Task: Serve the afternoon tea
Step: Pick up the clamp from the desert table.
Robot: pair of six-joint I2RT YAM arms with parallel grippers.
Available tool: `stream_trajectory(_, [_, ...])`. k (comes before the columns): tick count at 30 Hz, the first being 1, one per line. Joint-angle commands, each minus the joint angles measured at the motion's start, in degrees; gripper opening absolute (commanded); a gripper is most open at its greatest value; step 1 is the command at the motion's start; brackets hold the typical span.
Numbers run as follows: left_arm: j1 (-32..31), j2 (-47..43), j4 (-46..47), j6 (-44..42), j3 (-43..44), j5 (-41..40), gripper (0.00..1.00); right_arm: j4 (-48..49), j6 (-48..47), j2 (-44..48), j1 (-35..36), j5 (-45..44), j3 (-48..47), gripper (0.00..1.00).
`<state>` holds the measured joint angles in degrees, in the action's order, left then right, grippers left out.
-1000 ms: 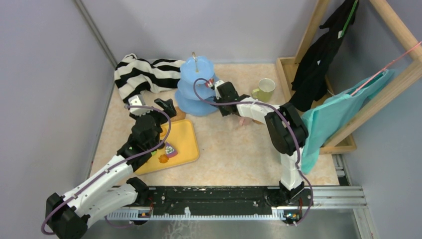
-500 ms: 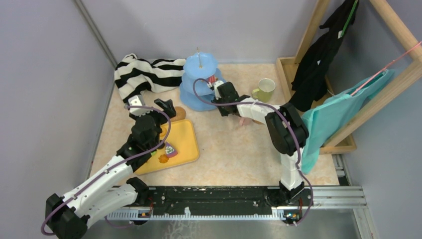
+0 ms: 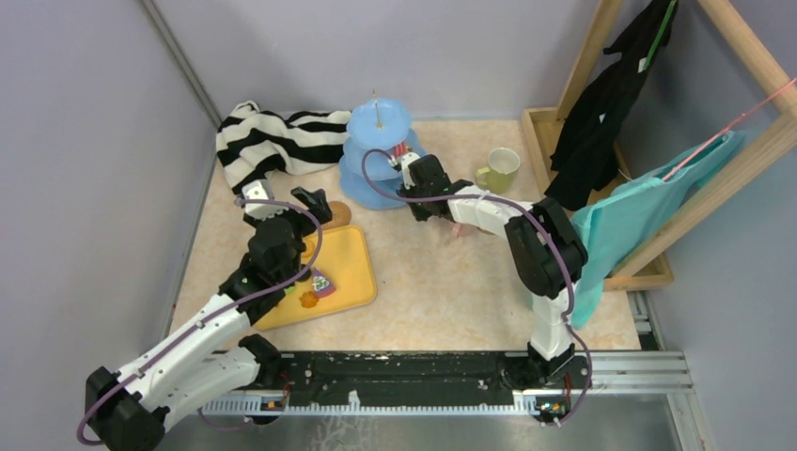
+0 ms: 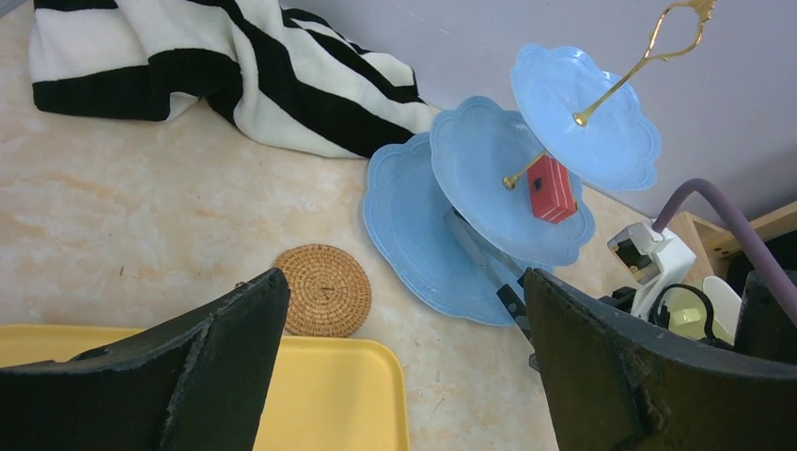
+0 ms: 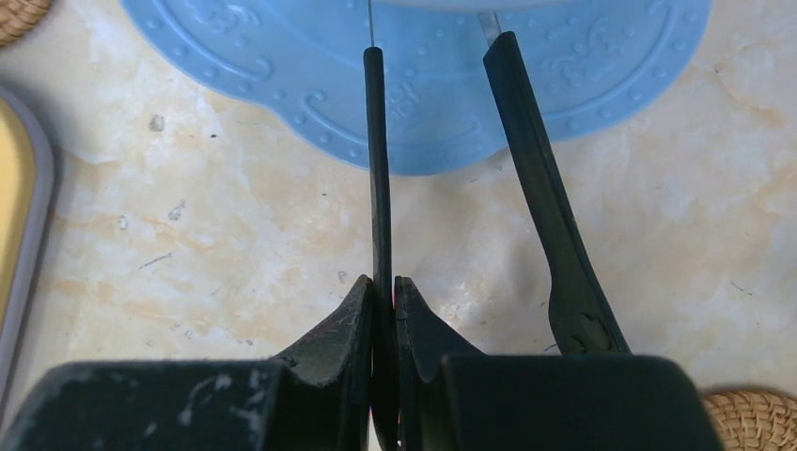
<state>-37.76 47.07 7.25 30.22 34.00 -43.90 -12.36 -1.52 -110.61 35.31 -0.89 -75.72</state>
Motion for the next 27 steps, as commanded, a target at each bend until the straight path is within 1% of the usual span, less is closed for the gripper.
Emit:
stream_trajectory(1, [0.2, -0.9, -0.4, 0.3, 2.3, -0.5, 0.99, 2.2, -1.2, 5.7, 2.0, 0.3, 0.1, 0.10])
stream_trajectory(12, [0.2, -1.8, -2.5, 0.2, 3.2, -1.5, 0.99, 1.1, -2.3, 7.1, 8.3, -0.2, 0.2, 0.10])
stream_trajectory(15, [0.2, -2.2, -3.4, 0.3, 3.3, -1.6, 0.99, 0.9, -2.4, 8.3, 10.9, -0.4, 1.2, 0.06])
stream_trajectory(20, [0.2, -1.9, -5.8, 0.4, 3.6, -2.2, 0.99, 2.1, -2.0, 12.4, 15.8, -1.8, 5.7, 0.06])
stream_trajectory(23, [0.2, -2.0, -7.8, 1.1, 3.8, -2.4, 0.99, 3.2, -1.6, 15.3, 18.9, -2.5, 10.2, 0.06])
stream_trajectory(27, [0.2, -3.1, -10.1, 2.0, 3.3, -2.1, 0.99, 6.1, -0.1, 22.2, 22.2, -3.0, 17.6, 0.07])
